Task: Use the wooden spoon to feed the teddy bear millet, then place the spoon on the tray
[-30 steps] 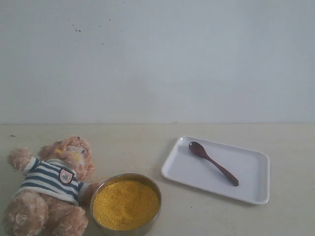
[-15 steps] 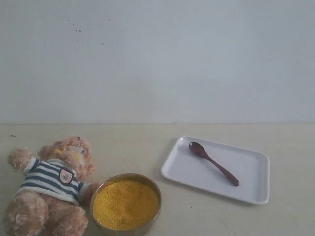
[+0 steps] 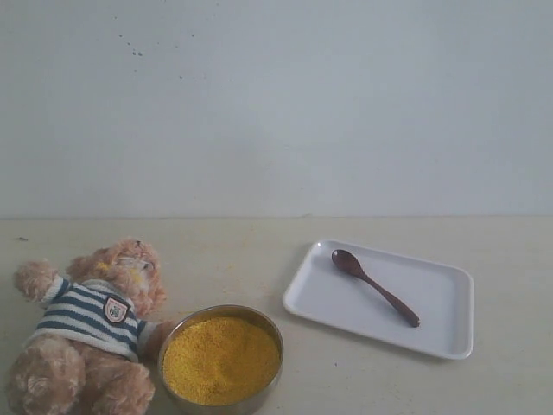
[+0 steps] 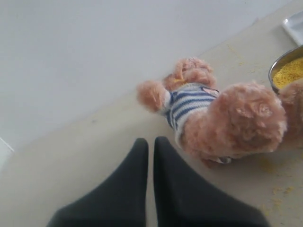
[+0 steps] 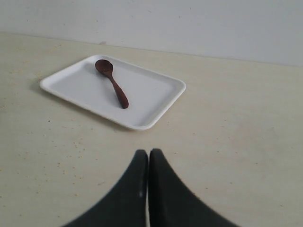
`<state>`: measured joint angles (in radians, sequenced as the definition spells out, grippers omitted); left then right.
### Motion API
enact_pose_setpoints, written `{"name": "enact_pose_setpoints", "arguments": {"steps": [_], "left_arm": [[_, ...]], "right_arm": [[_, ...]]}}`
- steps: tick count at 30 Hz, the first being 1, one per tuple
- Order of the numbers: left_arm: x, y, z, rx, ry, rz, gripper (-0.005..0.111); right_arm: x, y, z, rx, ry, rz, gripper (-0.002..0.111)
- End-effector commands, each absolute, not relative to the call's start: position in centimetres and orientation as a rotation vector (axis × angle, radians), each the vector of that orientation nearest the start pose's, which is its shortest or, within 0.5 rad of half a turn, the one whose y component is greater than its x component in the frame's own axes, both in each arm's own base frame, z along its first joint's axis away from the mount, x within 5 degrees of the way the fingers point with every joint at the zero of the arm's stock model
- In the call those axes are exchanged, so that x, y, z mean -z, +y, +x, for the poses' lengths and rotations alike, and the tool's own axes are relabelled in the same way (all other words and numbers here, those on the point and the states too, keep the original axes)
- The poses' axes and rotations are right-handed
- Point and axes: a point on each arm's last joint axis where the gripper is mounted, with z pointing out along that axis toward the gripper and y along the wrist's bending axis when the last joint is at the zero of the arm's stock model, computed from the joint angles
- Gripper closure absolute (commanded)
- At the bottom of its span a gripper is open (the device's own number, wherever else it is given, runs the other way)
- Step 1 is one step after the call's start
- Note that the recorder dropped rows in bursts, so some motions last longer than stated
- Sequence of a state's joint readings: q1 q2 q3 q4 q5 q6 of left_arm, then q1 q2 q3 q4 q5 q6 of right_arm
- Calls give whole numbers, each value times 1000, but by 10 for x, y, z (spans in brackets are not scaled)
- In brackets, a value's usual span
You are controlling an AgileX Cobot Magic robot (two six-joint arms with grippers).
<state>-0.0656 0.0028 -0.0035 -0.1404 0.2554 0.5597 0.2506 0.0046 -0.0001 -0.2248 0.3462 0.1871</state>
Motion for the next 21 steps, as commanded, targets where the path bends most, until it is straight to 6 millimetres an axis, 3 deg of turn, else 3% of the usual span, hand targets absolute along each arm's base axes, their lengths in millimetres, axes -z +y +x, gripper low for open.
{"name": "enact_pose_setpoints", "arguments": {"steps": [1, 9, 13, 21], "left_arm": [[-180, -1, 53, -36, 1849, 121, 103], [-180, 0, 53, -23, 1848, 89, 103], [-181, -5, 53, 88, 1840, 55, 103], [-181, -5, 53, 73, 1834, 73, 103]], "right_arm": [[-183, 7, 53, -91, 1808, -198, 109], [-183, 7, 53, -91, 1808, -198, 109], [-183, 7, 53, -91, 1808, -198, 109], [-183, 7, 53, -91, 1808, -198, 109]]}}
